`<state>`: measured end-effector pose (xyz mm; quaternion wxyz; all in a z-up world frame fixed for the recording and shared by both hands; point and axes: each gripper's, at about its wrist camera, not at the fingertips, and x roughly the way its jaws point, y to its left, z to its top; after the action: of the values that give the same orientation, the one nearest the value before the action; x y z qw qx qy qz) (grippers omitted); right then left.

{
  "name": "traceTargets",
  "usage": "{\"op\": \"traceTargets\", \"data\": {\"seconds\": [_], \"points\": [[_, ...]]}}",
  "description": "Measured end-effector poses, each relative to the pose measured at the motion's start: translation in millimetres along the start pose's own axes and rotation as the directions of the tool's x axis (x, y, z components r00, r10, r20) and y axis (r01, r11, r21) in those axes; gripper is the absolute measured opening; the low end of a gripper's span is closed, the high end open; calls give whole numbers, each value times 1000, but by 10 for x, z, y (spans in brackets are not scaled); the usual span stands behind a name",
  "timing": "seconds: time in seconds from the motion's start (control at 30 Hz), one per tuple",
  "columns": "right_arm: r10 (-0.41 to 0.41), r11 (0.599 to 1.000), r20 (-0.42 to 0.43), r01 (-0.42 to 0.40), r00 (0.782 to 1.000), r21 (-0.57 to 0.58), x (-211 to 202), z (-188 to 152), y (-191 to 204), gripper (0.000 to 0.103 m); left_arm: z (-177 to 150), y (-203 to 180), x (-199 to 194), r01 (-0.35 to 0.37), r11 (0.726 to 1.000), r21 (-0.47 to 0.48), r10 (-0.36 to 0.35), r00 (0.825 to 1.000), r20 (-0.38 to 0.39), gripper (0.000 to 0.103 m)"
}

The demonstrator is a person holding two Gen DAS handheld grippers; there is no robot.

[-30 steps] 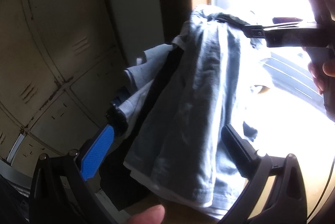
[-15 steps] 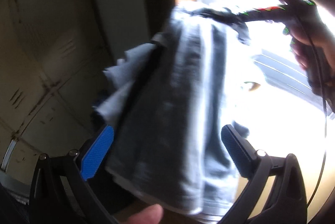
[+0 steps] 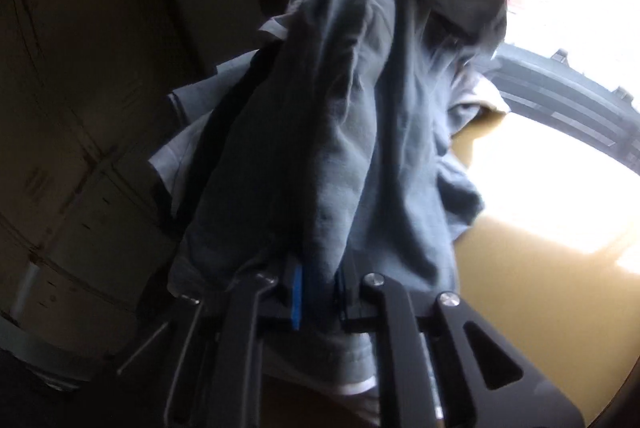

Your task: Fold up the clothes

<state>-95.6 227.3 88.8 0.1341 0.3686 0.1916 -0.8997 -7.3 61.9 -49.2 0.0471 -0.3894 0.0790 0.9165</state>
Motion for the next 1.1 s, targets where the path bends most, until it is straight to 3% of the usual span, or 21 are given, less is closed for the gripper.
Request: {"op": "traceTargets", "data": {"seconds": [0.1,0.27,0.37,0.53,0.67,0.8,0.97,1.03,1.1], "points": [[-3,1000,-19,3,1000,3,-144,-179,-56,5,-76,121,-281,74,996,-42,-72,996,53,8],[24,999,-29,-22,999,49,-436,-461,-226,5,-218,148,-749,26,999,-22,-23,991,135,8],[55,996,-29,-53,998,65,-678,-600,-247,5,-284,68,-796,18,999,33,-23,990,136,8],[13,1000,-76,-12,997,20,-1034,-919,-170,5,-370,-169,-961,36,988,153,-59,987,151,7],[-8,998,-132,17,991,63,-1340,-1405,-289,5,-541,-423,-1066,162,953,256,-193,976,99,7],[-31,987,-196,61,980,149,-1666,-2008,-415,5,-878,-796,-1164,281,885,372,-303,953,0,7],[-16,950,-311,111,950,291,-2032,-2953,-428,1,-1347,-1273,-1220,473,787,395,-418,881,-222,9],[-9,934,-365,138,931,329,-2162,-3335,-391,1,-1379,-1344,-1283,532,770,353,-466,846,-258,13],[-16,911,-388,173,922,374,-2313,-3640,-375,1,-1267,-1352,-1355,537,767,350,-483,843,-235,16]]}}
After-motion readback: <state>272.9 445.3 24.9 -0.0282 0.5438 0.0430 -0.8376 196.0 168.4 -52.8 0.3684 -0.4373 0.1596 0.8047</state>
